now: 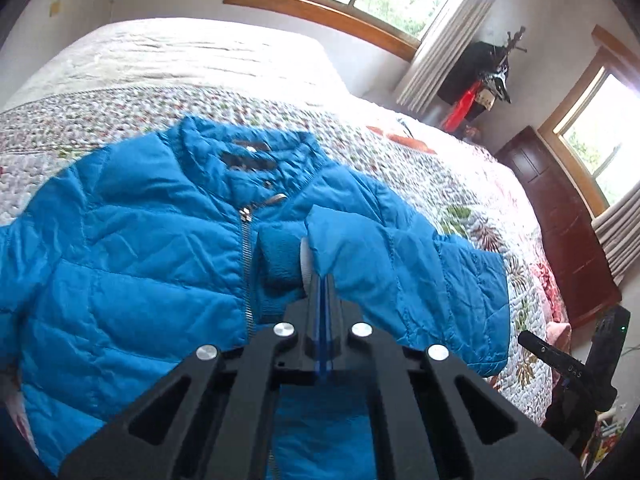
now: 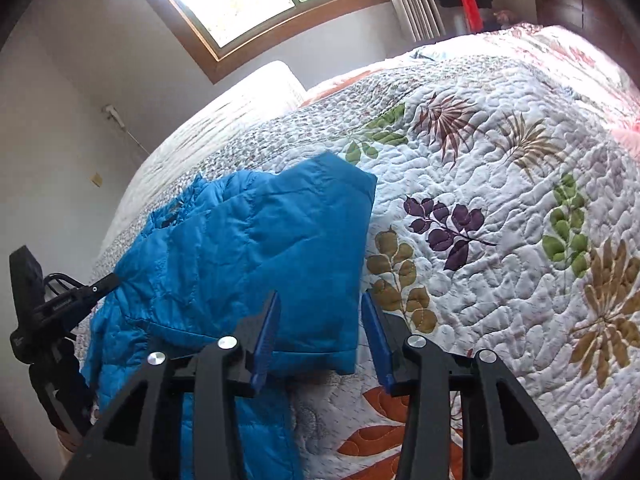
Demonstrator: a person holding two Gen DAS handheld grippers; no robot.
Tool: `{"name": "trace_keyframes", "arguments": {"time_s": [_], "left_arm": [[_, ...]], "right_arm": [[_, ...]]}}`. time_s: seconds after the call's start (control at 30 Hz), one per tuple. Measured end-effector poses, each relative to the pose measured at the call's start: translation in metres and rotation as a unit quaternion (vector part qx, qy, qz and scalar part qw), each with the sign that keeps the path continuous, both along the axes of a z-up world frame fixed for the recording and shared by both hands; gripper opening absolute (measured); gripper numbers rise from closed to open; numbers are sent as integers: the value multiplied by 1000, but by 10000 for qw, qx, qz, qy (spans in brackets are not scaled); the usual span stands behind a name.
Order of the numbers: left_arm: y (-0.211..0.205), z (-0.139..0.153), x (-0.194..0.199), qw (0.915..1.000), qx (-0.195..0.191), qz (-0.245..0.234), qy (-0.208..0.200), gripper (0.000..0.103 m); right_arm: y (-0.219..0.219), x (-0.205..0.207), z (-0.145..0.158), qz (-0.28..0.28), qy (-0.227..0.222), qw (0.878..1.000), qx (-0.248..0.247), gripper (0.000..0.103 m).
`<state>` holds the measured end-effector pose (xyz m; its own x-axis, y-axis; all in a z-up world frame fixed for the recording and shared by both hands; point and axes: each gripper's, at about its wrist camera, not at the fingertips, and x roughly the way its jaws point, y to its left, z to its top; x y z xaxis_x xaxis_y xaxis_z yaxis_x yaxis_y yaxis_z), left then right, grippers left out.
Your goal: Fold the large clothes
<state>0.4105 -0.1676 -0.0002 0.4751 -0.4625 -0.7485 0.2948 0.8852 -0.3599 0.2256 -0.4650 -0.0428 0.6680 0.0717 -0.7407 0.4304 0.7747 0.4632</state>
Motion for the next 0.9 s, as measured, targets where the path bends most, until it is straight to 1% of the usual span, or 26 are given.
{"name": "trace_keyframes", "arguments": {"time_s": [0.13,0.2,0.27,0.33,0.4,0.5,0.57,0.63,0.77,0.83,0.9], "left_arm": [[45,15,5,9991,0,376,-217,0],[66,17,7,9976,113,605,-330,0],[83,14,12,9966,173,726,-339,0],[93,7,17,9965,244,774,-214,0],[99,-7,22,9957,367,853,-66,0],[109,-30,29,9926,649,1027,73,0],[114,-44,32,9913,773,1051,177,0],[119,-54,33,9911,799,1037,242,1],[116,-59,33,9911,846,994,256,4],[116,-58,34,9905,917,991,266,6],[121,-53,34,9905,845,1023,363,8]], "right_arm": [[5,15,-9,241,-64,9991,345,49],[13,26,-11,423,-123,9979,484,50],[22,38,-13,532,-81,9973,503,51],[32,50,-14,668,-37,9968,443,50],[42,60,-15,719,51,9969,329,50],[53,71,-19,800,136,9963,266,47],[58,77,-26,790,356,9962,126,46],[61,82,-35,793,560,9953,-13,46],[68,88,-41,793,769,9935,-270,47],[68,90,-41,792,847,9927,-320,47],[69,89,-34,789,891,9922,-372,47]]}}
